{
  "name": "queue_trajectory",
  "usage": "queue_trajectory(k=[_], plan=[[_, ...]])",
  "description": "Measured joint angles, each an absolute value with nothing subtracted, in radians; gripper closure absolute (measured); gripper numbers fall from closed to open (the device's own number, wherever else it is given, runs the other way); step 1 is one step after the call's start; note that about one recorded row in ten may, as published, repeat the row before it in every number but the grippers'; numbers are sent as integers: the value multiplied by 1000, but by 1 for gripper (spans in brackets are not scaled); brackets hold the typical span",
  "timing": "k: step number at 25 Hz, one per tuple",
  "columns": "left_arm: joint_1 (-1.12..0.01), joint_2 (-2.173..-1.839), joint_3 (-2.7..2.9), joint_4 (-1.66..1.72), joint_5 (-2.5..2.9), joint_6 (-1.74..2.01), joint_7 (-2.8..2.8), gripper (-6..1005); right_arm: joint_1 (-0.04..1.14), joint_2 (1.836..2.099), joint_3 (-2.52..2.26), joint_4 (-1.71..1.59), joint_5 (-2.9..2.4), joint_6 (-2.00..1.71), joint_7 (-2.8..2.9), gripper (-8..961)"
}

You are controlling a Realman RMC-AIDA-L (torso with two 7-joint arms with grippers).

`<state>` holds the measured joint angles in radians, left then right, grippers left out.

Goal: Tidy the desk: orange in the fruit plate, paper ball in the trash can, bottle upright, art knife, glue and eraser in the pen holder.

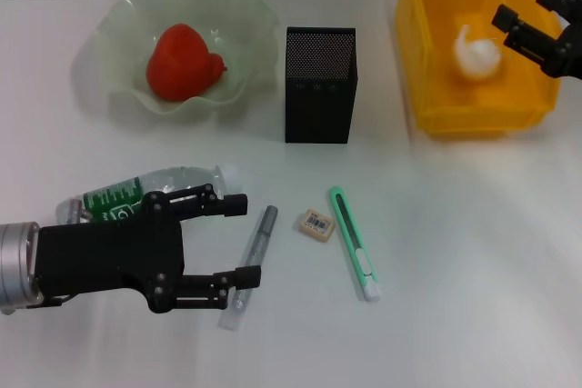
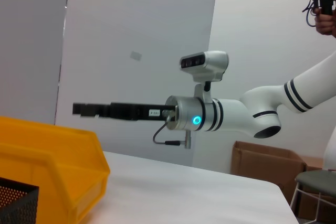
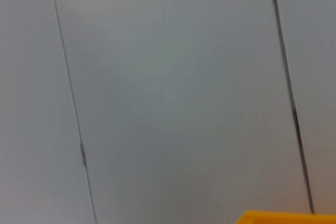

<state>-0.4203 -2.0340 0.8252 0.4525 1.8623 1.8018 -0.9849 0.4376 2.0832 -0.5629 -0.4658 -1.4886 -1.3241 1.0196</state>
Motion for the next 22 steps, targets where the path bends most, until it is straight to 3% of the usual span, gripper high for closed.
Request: queue_trajectory(k=[7,14,22], plan=[[-425,-2035,823,453,1862,1791,-986,190,394,2072,-578,-449,-1487,-1643,1072,133],[-437,-2033,822,463,1864,1771,-1020,190,404,2037,-651,-451,-1716,-1784,1140,135],[-441,-2030,822,480,1864,1764,-1038,191,445,2049,-654,-460,-1950,-1661,1130,135]])
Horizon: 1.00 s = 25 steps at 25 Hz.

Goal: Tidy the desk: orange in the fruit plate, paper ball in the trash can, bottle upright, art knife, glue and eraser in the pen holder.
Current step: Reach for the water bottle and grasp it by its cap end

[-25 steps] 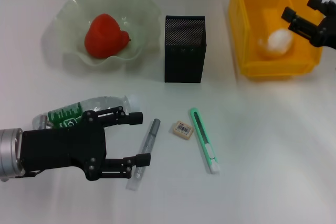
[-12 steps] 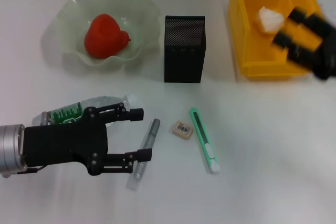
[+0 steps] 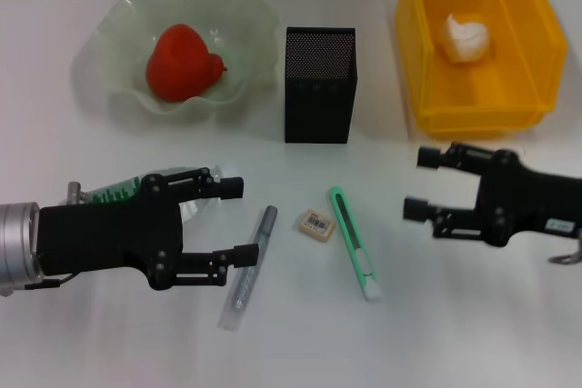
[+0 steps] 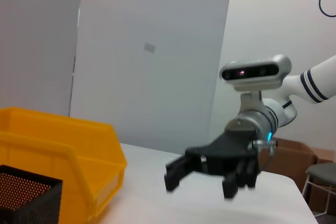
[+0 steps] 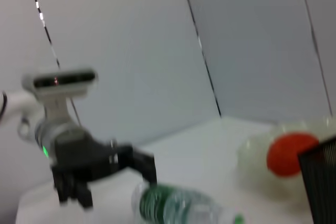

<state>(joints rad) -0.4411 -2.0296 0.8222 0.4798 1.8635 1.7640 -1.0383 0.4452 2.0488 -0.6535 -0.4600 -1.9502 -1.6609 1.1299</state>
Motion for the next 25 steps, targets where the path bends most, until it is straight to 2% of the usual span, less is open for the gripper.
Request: queue_trajectory(k=[6,14,19,25], plan=[[-448,-2029,822,486,1865,1753,-1053,191,448,2064,-653,-460,-2008,-1620,1062,135],[-483,-2040,815,592,1871,1727,-1192,191,443,2065,-648,-460,-2010,-1610,1048,135],[-528,-2041,833,715,1943,1668,-1372,192,443,2065,-651,-460,-2010,-1599,1045,135],[-643,-2067,838,885,2230,1629,-1623,192,442,2065,-652,-463,-2011,-1598,1035,135]])
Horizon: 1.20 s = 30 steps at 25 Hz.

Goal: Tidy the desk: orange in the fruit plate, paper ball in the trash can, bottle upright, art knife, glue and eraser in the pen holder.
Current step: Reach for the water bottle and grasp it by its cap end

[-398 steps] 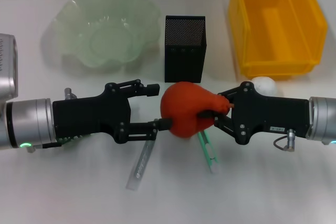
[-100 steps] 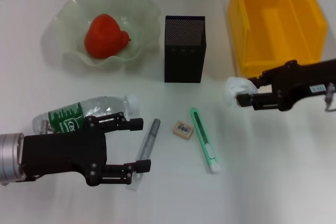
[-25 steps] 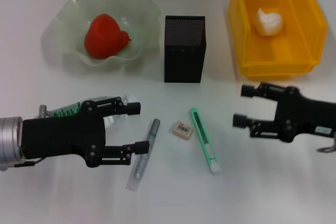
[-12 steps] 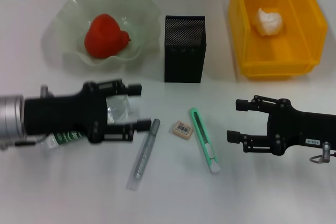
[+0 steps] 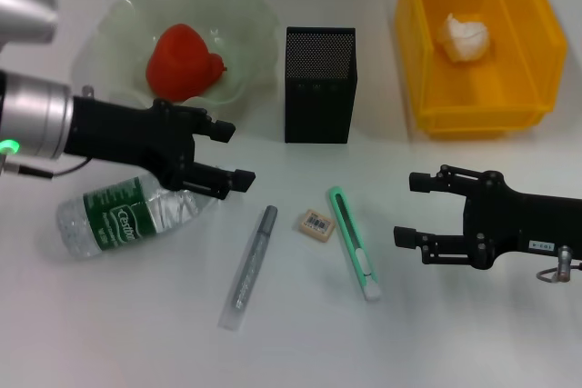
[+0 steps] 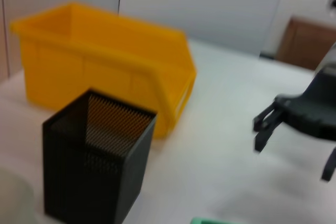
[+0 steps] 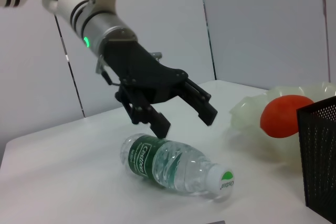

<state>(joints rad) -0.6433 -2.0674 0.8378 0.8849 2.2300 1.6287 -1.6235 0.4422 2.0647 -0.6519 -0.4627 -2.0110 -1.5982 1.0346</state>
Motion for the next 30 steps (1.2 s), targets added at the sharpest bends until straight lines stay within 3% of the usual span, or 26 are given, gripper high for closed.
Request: queue_trajectory(k=[10,30], plan=[[-778,-2069,1014,920,2462,1554,-1879,193,443,2063,-652,-463,-2011,-1598,1030,135],[-795,-2074,1282,899,2554,1378,-2027,194,437,2062,-644,-465,-2011,-1597,1018,136]])
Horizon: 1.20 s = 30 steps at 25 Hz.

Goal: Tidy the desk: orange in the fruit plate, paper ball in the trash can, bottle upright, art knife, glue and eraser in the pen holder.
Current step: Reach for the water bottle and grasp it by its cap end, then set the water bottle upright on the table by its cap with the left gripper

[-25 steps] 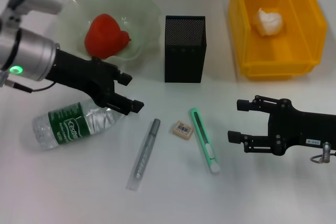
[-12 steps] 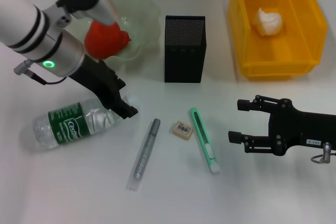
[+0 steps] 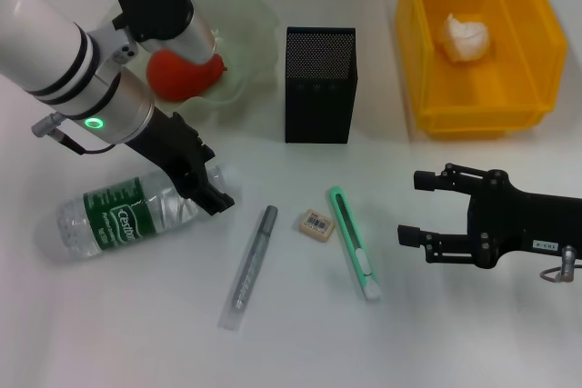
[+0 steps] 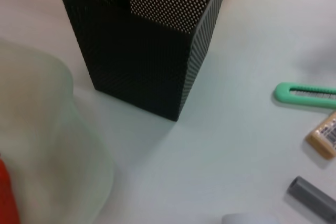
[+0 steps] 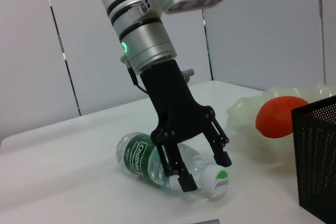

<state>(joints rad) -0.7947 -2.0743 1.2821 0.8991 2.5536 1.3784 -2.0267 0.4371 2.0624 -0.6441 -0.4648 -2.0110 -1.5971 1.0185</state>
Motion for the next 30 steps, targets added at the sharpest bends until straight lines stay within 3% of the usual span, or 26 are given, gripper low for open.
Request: queue_trajectory(k=[7,30], plan=[[-788,-2075,1324,899,2561,1347,-2026,194,436,2063,-643,-465,-2008,-1597,1018,136],[-741,-2073,1356,999,2515,1328,-2014,551,437,2065,-641,-465,-2004,-1598,1019,136]])
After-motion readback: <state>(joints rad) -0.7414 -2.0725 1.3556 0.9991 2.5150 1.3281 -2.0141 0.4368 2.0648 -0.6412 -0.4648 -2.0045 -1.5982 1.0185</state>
